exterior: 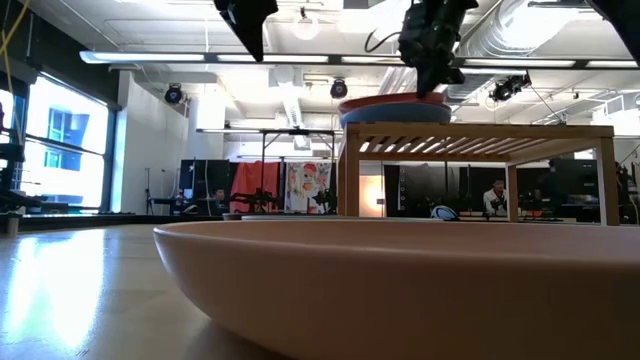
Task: Place and stack plates onto a shelf
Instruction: Stack the orange plate on top of the purple plate on the shelf, then stack the pink plate on top of the orange plate on the shelf
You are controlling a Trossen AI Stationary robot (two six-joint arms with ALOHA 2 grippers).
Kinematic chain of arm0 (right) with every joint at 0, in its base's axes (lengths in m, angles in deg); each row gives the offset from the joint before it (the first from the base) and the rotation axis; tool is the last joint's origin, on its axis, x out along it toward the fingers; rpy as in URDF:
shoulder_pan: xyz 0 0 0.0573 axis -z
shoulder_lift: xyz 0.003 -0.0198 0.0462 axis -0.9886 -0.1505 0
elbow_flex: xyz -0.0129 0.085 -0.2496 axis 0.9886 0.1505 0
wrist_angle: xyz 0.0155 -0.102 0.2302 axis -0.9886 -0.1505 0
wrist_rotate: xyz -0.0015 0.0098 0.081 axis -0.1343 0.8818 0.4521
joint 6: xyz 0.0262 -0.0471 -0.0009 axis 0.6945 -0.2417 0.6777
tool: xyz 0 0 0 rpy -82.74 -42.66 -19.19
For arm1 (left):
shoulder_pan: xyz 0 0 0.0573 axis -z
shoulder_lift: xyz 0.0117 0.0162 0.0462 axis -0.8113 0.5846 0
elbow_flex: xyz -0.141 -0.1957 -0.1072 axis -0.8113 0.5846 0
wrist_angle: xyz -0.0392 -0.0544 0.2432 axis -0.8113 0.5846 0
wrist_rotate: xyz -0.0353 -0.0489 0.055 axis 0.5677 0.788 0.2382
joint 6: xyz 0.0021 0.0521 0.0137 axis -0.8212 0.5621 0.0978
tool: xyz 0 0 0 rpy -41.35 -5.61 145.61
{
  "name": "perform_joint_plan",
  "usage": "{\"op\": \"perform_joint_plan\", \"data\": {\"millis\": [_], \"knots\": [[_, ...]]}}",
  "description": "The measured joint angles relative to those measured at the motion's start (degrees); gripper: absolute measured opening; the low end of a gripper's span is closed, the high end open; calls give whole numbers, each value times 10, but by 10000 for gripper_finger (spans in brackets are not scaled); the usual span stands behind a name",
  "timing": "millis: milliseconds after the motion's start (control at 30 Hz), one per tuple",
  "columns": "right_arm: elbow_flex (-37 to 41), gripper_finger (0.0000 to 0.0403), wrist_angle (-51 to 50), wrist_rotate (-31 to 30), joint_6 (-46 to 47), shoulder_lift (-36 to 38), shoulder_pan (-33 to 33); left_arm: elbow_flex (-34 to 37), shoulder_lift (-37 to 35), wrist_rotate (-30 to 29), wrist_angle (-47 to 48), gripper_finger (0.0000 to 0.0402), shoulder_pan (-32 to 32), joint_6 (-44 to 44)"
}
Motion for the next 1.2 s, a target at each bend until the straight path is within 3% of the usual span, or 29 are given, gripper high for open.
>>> {"op": "perform_joint_plan", "data": {"millis": [267, 667, 867, 1033, 1200], "knots": [[0, 10, 0, -6, -2, 0, 0, 0, 0, 0, 0, 90, 0, 4], [0, 71, 0, -5, -6, 0, 0, 0, 0, 0, 0, 90, 0, 4], [0, 74, 0, 75, -2, 21, -2, 0, 0, 17, 0, 90, 0, 2], [0, 74, 0, 115, 11, 59, -35, 0, 0, 49, 5, 90, -2, -20], [0, 74, 0, 73, 34, 103, -104, 0, 0, 50, 48, 90, -4, -50]]}}
